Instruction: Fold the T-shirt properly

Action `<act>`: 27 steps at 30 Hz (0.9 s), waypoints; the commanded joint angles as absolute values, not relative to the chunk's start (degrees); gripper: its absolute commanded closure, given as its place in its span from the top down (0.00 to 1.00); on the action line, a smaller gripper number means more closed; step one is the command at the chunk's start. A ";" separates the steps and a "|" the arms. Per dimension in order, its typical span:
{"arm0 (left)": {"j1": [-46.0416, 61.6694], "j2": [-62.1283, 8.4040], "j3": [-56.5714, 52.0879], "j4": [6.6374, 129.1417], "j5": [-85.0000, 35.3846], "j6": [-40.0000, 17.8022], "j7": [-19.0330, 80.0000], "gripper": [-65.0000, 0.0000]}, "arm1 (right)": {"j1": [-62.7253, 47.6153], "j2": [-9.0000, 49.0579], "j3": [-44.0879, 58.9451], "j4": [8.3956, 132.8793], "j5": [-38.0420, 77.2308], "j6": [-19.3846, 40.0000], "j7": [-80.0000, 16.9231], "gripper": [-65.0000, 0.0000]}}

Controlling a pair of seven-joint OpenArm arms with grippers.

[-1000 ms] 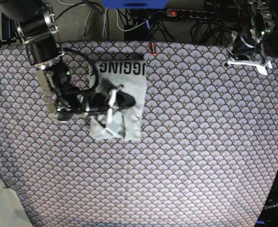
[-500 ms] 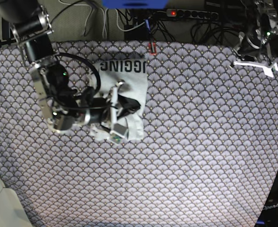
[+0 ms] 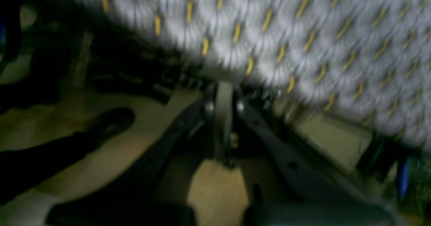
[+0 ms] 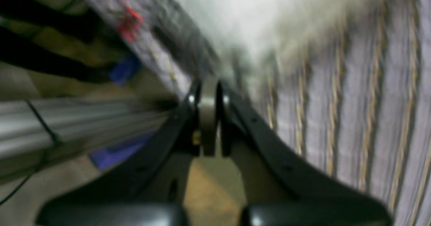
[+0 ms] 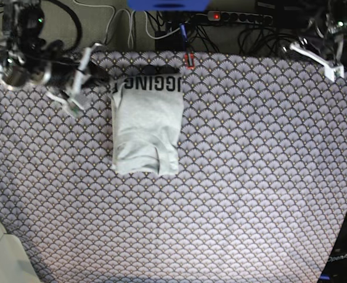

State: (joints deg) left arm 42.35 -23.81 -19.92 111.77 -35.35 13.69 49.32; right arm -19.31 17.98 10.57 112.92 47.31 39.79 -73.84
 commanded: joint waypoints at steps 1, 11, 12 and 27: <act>43.82 -24.66 -19.47 112.66 -35.65 12.97 48.75 0.00 | -21.85 18.59 12.88 114.07 48.75 40.00 -73.10 0.00; 50.95 -20.09 -2.24 99.38 -17.27 13.23 41.01 0.00 | -45.49 23.43 18.42 112.66 44.35 40.00 -60.70 0.00; 49.36 -18.68 -0.22 94.99 -14.02 13.23 37.85 0.00 | -46.90 23.34 18.42 111.60 41.01 40.00 -58.24 0.00; 22.46 -4.97 3.56 25.19 -8.48 13.23 4.62 0.00 | -17.36 14.11 16.31 21.58 0.84 40.00 -7.96 0.00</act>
